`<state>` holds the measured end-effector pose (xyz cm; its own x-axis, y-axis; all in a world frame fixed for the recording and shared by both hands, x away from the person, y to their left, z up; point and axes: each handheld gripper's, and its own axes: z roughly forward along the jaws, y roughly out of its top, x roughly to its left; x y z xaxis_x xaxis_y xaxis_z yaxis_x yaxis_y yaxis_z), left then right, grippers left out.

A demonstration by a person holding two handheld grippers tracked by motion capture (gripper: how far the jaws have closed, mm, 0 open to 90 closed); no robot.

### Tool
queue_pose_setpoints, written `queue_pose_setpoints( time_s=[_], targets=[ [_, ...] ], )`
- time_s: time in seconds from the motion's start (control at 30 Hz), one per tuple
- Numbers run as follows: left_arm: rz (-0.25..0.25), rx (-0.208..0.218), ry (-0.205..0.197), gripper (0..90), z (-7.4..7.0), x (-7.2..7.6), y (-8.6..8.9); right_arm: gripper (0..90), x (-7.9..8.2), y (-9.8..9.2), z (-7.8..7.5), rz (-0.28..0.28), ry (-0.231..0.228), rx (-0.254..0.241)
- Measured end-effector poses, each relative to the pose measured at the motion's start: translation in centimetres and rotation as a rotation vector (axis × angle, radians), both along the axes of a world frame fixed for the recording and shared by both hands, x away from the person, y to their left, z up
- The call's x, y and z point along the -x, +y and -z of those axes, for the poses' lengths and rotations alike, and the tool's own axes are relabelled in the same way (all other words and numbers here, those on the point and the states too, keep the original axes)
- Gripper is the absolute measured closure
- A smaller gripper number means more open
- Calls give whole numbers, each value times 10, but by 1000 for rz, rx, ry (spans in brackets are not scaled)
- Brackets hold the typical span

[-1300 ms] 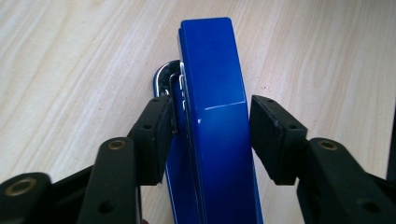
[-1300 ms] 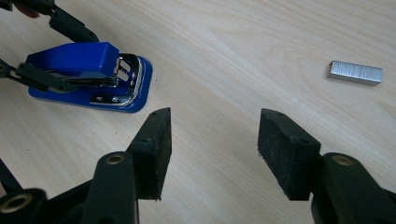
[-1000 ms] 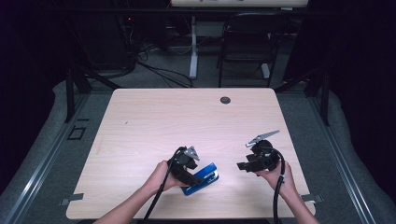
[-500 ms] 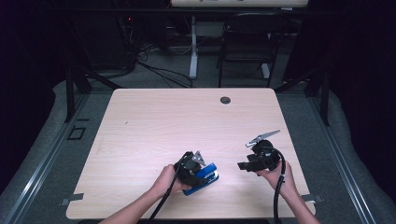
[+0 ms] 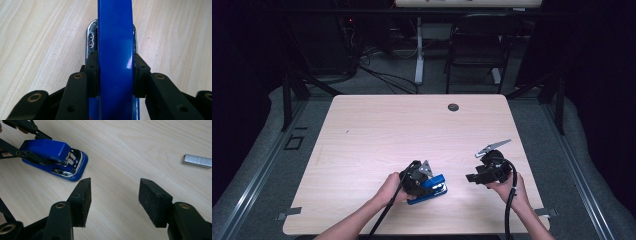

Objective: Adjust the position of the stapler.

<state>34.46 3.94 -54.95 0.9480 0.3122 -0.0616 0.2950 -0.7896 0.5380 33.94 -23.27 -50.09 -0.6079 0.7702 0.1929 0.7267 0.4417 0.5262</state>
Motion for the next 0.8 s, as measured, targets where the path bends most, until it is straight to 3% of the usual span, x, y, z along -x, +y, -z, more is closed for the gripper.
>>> queue_pose_setpoints(
  time_s=[0.1, 0.5, 0.63, 0.8],
  targets=[
    [29, -28, -28, 656, -1, 2, -2, 441, 0, 0, 0, -4, 2, 2],
    [89, -21, -45, 657, 0, -2, 1, 443, -1, 0, 1, -4, 1, 1],
    [65, -16, -8, 646, 0, -4, 2, 443, -1, 0, 0, -5, 8, -2],
    [36, -11, 43, 543, -3, -5, 5, 442, -1, -2, 1, -3, 11, -8]
  ],
)
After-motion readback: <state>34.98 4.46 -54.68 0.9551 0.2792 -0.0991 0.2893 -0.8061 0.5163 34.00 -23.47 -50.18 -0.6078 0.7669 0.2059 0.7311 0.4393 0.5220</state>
